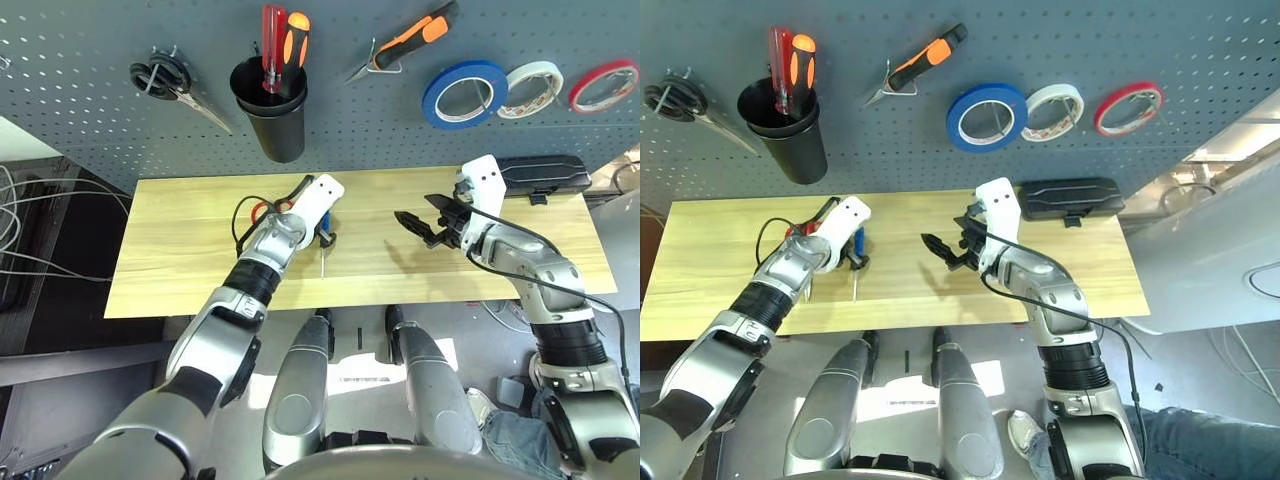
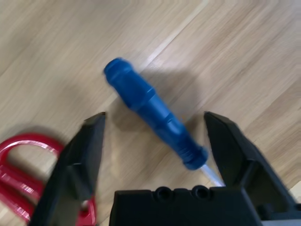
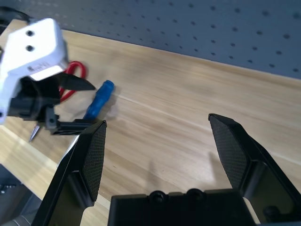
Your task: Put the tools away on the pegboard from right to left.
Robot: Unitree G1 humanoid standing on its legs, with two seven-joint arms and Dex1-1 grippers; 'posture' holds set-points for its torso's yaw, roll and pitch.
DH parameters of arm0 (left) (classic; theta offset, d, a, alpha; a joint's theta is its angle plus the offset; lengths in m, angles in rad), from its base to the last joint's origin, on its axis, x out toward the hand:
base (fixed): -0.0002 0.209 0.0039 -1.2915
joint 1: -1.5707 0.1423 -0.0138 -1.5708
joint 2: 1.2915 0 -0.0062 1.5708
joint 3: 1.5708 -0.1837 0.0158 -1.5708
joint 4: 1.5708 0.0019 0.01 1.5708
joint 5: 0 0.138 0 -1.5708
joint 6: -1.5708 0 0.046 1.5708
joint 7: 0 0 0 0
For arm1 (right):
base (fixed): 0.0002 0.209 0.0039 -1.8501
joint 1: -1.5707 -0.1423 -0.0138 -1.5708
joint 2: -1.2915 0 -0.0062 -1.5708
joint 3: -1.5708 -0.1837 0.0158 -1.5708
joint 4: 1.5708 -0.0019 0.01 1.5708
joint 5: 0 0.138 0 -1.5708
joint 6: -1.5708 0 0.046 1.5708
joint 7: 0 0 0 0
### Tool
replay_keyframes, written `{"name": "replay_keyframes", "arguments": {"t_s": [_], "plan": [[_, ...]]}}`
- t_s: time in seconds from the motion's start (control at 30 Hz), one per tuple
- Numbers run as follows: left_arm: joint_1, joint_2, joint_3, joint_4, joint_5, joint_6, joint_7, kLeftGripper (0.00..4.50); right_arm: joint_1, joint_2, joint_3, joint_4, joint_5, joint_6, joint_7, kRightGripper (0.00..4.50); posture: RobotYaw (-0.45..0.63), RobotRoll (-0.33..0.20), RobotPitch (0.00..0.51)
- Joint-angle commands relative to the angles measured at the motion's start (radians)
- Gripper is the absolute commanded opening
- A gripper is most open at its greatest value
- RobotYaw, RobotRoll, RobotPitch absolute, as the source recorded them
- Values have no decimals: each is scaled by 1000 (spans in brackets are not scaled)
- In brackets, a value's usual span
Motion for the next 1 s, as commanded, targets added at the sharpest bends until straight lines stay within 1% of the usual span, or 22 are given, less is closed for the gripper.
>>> {"name": "replay_keyframes", "arguments": {"t_s": [0.03, 0.23, 0.27, 0.3, 0.47, 0.6, 0.67, 0.7, 0.77, 0.83, 0.93, 1.0], "plan": [[32, -15, -4, 58, 1, 3, 15, 2884, 5, -22, 27, -11, -14, -17, 31, 4500, 119, 0, 368], [53, -14, 12, 15, -5, -20, 35, 896, -9, -66, 42, 8, -38, -69, 85, 4500, 120, 0, 361], [61, -12, 16, -1, -7, -24, 36, 653, -12, -72, 45, 12, -43, -79, 95, 4500, 123, 0, 359], [67, -12, 19, -13, -9, -26, 36, 542, -13, -76, 46, 16, -47, -87, 102, 4500, 123, 0, 359], [137, -6, 63, -229, -65, -152, 23, 544, -20, -109, 41, 0, -23, -89, 178, 4500, 122, 0, 350], [238, -6, 93, -480, -178, -416, -68, 544, -2, -186, 54, -12, 5, -81, 304, 4500, 124, 0, 344], [285, -14, 88, -587, -265, -550, -162, 544, -1, -204, 54, 5, 5, -108, 338, 4500, 126, 0, 342], [305, -22, 92, -642, -307, -580, -188, 544, -4, -210, 55, 13, 4, -123, 353, 4500, 124, 0, 341], [321, -45, 124, -740, -373, -554, -177, 544, -11, -216, 58, 28, 2, -156, 385, 4500, 123, 0, 341], [315, -55, 149, -800, -420, -519, -164, 544, -18, -208, 53, 35, 12, -182, 409, 4500, 127, 0, 340], [276, -60, 192, -905, -520, -438, -153, 544, -37, -191, 52, 34, 30, -197, 435, 4500, 130, 0, 339], [240, -58, 213, -954, -562, -390, -136, 544, -50, -183, 55, 29, 34, -198, 442, 4500, 132, 0, 339]]}}
